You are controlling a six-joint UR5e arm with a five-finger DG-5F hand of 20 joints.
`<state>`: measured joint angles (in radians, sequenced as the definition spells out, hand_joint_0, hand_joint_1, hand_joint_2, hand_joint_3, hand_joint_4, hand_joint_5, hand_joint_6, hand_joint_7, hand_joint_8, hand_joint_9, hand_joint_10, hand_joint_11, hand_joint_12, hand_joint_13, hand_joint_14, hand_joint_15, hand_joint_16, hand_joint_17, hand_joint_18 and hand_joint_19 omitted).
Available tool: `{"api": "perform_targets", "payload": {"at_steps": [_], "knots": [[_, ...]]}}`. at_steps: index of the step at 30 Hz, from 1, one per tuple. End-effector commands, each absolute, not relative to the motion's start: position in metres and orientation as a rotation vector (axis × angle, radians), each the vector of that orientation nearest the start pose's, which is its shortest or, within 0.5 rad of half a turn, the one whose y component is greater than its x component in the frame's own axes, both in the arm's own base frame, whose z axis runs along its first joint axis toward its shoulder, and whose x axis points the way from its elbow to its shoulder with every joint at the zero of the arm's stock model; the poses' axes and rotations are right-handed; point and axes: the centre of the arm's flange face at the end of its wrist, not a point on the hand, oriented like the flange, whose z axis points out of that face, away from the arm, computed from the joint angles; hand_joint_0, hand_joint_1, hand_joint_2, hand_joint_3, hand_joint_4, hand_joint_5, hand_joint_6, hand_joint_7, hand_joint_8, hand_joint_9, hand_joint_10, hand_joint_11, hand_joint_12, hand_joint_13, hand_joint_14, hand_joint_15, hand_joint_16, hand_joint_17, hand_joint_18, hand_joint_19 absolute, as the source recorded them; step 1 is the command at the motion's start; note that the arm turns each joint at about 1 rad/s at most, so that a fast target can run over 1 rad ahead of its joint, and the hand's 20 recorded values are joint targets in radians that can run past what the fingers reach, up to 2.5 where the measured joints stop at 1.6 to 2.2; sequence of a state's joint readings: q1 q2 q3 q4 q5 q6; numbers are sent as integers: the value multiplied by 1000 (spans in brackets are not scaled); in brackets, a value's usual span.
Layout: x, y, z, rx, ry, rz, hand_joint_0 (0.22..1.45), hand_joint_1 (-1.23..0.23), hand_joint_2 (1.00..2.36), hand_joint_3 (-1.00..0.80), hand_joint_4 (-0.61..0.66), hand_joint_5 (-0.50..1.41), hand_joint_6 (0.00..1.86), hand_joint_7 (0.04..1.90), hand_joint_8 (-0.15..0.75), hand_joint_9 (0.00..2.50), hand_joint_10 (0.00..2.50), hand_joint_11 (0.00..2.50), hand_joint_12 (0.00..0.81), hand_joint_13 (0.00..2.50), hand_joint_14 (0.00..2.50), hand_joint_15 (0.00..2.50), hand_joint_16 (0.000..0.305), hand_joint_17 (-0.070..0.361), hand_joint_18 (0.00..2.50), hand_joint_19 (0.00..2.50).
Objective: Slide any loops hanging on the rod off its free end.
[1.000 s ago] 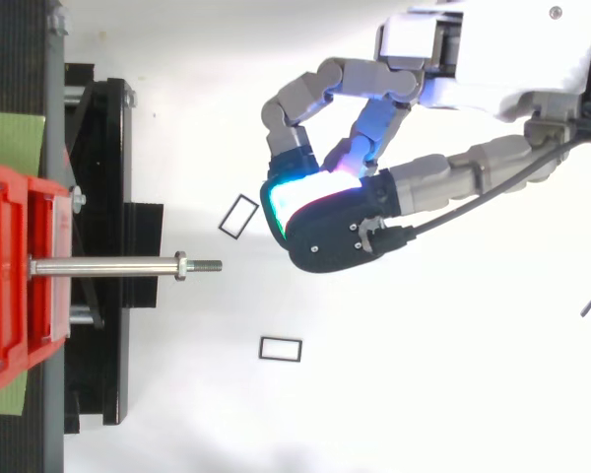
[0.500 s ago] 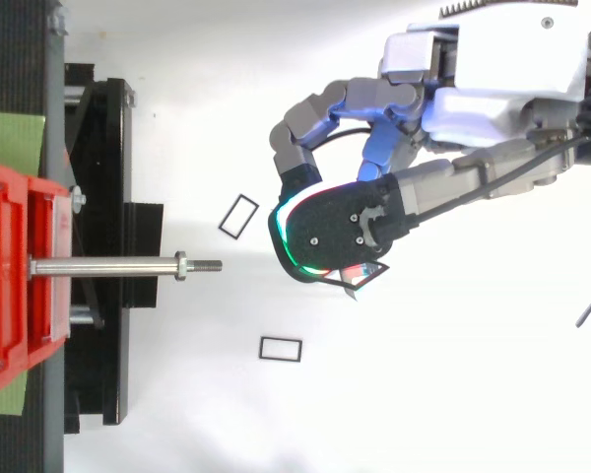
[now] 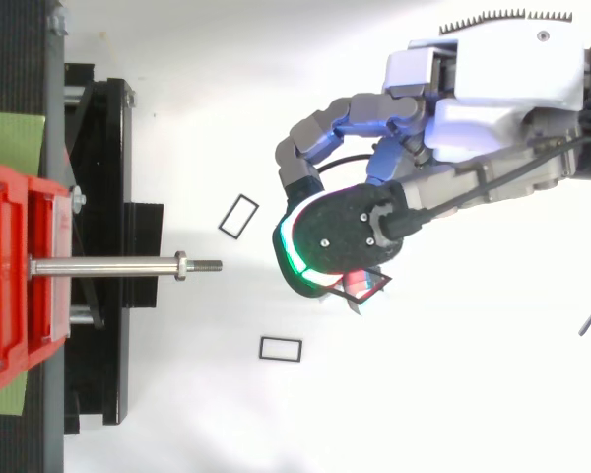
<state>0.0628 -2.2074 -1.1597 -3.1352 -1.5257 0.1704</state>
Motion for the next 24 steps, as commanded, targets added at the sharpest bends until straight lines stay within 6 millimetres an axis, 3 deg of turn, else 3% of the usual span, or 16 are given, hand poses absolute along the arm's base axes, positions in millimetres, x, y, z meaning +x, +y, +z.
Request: {"api": "perform_targets", "payload": {"at_steps": [1,12,18,24], "knots": [[718,-92,298,1490,1291,1211,524,-534,1013,-362,254,-153,782,1358,387,1170,23,646,428,962,13,337,70,158,909,682],[718,-91,298,1490,1288,1204,505,-520,1004,-458,250,-146,735,1363,387,1169,21,648,434,970,14,339,72,163,922,674],[718,-90,298,1488,1290,1204,490,-682,1000,-500,257,-159,738,1346,387,1145,23,645,432,978,12,333,73,165,939,662],[718,-89,298,1487,1293,1207,577,-718,1021,-255,216,-170,816,1393,371,1177,25,681,402,989,13,340,66,149,913,663]]}}
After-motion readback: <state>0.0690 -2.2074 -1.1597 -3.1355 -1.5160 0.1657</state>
